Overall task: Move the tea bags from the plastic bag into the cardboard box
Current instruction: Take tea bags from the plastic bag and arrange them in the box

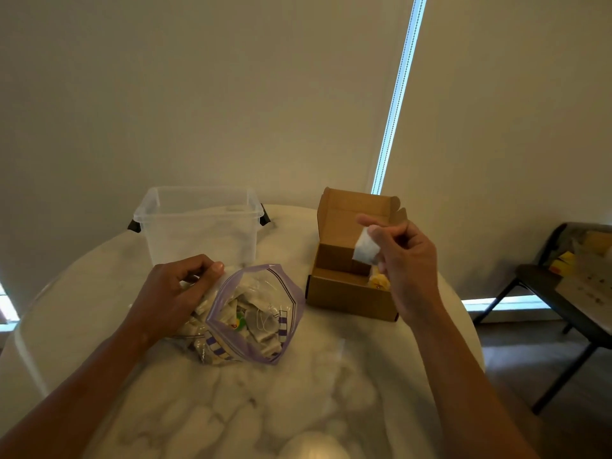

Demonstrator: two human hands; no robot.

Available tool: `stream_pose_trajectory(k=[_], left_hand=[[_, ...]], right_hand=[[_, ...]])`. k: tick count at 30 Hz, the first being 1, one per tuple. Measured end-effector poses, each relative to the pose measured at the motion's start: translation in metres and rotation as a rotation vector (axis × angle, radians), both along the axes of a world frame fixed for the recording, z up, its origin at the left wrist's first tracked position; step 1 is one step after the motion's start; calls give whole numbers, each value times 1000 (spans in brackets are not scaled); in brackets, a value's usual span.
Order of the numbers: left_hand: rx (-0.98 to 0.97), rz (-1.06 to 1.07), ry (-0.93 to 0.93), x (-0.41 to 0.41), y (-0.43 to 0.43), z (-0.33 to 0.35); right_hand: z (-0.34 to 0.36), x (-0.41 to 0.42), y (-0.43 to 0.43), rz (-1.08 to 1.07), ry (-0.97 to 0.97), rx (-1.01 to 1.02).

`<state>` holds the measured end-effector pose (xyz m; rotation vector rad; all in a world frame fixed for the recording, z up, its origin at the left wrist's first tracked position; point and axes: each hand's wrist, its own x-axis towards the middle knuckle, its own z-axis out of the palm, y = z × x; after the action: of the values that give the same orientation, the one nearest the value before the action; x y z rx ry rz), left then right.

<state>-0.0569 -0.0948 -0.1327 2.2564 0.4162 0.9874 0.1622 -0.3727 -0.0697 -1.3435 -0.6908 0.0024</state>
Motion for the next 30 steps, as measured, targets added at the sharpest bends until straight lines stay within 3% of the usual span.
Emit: stream_pose_trajectory(k=[3, 9, 17, 30], left_hand=[[-5, 0, -3, 0, -1, 1], [15, -8, -1, 0, 0, 1], [20, -9, -9, 0, -1, 1], [44, -11, -10, -1, 1, 0]], right_hand=[[4, 16, -13, -59, -70, -58], [-3, 31, -20, -138, -151, -372], [-4, 34, -37, -57, -136, -473], [-12, 51, -49, -137, -314, -883]])
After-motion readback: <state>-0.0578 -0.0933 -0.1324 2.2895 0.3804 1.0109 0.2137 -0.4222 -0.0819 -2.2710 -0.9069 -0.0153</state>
